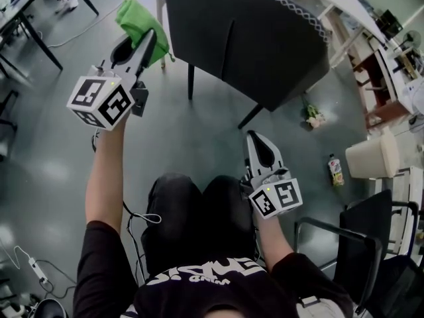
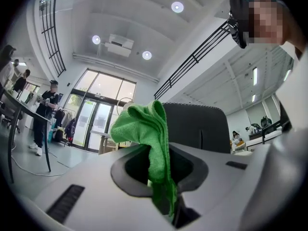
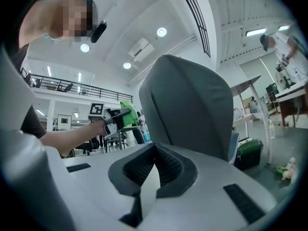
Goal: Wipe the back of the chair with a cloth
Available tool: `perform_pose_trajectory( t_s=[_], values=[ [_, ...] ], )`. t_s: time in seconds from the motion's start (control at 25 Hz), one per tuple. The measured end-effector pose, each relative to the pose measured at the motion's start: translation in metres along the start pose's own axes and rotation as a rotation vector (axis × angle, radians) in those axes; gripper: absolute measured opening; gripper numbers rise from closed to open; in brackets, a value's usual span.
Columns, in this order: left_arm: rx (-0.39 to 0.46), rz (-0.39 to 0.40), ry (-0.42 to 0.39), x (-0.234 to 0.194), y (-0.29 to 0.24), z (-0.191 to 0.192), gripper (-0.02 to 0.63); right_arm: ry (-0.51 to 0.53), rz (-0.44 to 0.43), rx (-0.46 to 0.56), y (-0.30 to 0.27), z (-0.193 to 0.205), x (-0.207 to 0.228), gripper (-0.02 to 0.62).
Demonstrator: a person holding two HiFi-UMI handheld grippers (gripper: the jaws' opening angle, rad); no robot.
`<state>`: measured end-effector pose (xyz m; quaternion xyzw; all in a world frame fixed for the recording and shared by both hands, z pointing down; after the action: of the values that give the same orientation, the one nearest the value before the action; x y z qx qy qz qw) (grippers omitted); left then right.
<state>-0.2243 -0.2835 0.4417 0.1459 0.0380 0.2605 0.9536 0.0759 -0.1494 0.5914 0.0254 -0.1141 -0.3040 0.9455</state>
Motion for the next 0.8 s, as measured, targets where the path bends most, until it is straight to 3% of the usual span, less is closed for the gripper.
perform_pose_trajectory(
  t_s=[0.48, 0.8],
  values=[
    [-0.047, 0.084, -0.021, 0.003, -0.050, 0.008, 0.064, 0.005, 0.017, -0.001, 0.008, -0.003, 0.000, -0.003],
    [-0.070, 0.225, -0.037, 0.066, -0.063, 0.022, 0.064, -0.004, 0.028, 0.001, 0.018, -0.001, 0.005, -0.003]
  ],
)
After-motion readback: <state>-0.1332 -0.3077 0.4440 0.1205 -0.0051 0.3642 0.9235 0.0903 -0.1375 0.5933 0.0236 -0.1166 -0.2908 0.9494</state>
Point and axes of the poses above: the fingertips, and each gripper's own axes: y backward along the fingers, x to its right, z out of its underside, the point moved 6 cm from there along y, backward along the fingers, and after that the axes turned 4 degrees about x, right-handed, at the moved point
